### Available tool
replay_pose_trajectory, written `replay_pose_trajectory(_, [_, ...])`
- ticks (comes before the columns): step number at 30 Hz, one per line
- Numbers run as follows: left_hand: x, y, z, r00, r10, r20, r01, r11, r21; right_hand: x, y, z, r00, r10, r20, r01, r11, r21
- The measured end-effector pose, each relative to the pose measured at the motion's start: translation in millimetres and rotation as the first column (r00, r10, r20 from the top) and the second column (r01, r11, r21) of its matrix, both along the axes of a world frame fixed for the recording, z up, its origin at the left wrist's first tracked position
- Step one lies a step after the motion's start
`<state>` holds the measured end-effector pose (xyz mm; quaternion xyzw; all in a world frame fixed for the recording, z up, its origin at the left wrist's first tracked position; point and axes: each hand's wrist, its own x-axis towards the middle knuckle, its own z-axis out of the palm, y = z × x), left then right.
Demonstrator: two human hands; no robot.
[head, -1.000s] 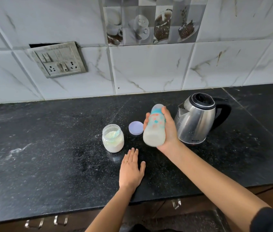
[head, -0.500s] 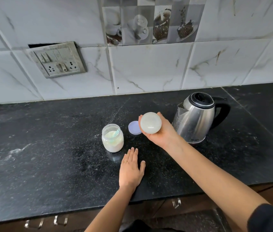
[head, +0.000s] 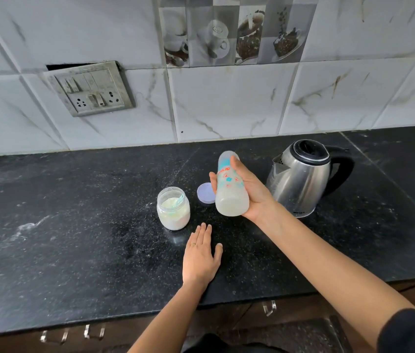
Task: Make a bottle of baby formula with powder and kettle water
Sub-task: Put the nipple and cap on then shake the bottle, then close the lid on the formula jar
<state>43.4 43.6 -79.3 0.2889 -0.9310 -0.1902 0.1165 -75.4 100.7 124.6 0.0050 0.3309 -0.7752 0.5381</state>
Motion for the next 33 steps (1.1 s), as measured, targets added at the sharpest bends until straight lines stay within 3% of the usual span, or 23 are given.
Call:
replay_pose_trajectory(4, [-0.4, 0.0, 0.2, 1.0, 0.005, -0.001, -0.005, 1.0, 0.013, -7.8, -2.2, -9.2, 0.983, 0.054, -0.175, -0.065, 0.996, -0.063])
replay_pose_trajectory(8, [-0.1, 0.3, -0.6, 1.0, 0.005, 0.008, -0.005, 1.0, 0.011, -11.0, 3.6, -12.4, 0.901, 0.033, -0.433, -0.08, 0.993, -0.091])
replay_pose_trajectory(12, [-0.6, 0.1, -0.6, 1.0, 0.006, 0.008, -0.006, 1.0, 0.018, -19.4, 8.7, -15.9, 0.836, 0.054, -0.546, -0.108, 0.992, -0.067])
replay_pose_trajectory(19, [-1.2, -0.1, -1.5, 1.0, 0.003, 0.02, -0.004, 1.0, 0.013, -52.2, 21.7, -39.0, 0.715, 0.108, -0.691, -0.108, 0.993, 0.043])
replay_pose_trajectory(25, [-1.1, 0.2, -2.3, 0.999, 0.009, 0.031, -0.009, 1.0, 0.009, -73.1, 32.3, -70.2, 0.567, 0.256, -0.783, -0.048, 0.959, 0.278])
replay_pose_trajectory(33, [-1.0, 1.1, -0.4, 1.0, 0.01, 0.021, -0.011, 1.0, 0.013, -79.7, 39.4, -100.0, 0.448, 0.407, -0.796, -0.075, 0.905, 0.419])
